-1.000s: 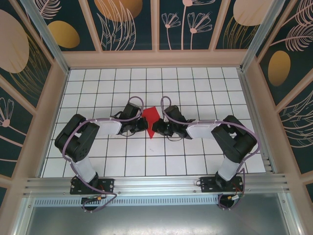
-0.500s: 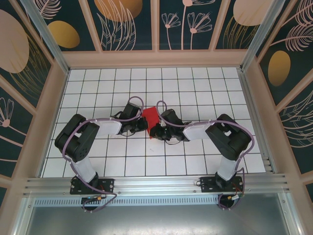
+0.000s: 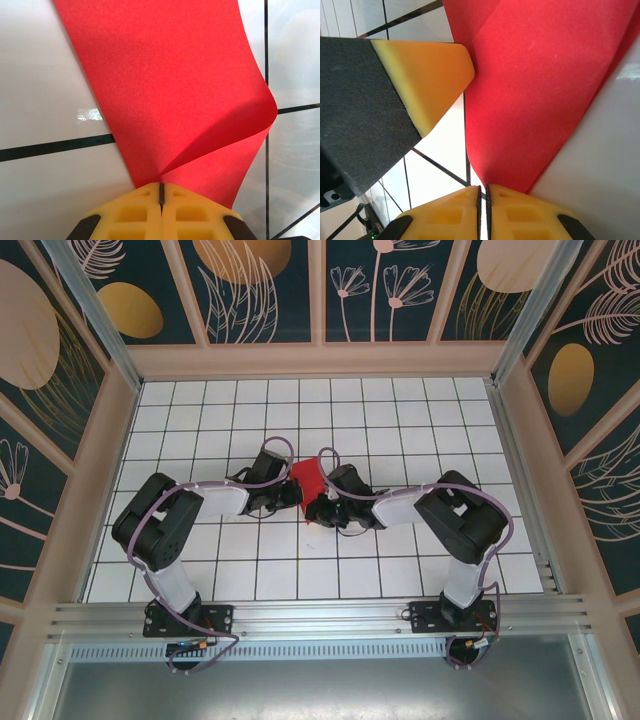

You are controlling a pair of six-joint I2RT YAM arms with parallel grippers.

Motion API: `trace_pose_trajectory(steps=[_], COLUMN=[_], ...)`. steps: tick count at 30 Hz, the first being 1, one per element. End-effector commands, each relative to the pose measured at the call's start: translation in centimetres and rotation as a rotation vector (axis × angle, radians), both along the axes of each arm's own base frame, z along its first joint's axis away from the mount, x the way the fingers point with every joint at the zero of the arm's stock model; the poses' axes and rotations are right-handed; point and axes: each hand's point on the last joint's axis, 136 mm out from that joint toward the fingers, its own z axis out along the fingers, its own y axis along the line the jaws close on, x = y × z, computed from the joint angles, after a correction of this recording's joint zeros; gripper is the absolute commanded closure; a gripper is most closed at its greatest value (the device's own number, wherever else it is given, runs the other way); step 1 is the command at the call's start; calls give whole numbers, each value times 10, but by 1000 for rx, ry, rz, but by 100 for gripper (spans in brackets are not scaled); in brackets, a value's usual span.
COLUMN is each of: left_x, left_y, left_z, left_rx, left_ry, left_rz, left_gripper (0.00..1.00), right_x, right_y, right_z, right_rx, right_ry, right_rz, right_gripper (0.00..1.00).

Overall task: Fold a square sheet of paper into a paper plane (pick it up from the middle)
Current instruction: Third fold the triangle at the center of the table.

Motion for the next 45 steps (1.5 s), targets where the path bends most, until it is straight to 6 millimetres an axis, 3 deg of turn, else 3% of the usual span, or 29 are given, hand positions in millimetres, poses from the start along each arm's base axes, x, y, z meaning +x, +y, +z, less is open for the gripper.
trace_pose_trajectory(steps=[1,17,23,25,36,45], left_x=[1,15,11,10,-4,0], left_y=[9,3,1,-1,-8,-3], left_z=[-8,13,21,34,43,60], left_rx=[63,57,17,-14,-117,-127], left_ry=[8,-43,-56,-83,-97,-175], left_rz=[16,19,11,10,-16,8], left_gripper=[94,89,85,83,76,53], right_x=[-5,0,4,5,6,5], right_y=[3,0,-2,-2,-9,-12], right_z=[-5,-13,-16,-16,-25,-36], right_rx=[3,-23,-34,-37,-85,-113], right_ry=[-6,8,20,24,78,122], right_rz=[24,-15,-49,-59,-115,-132], right_gripper=[85,84,84,84,85,85])
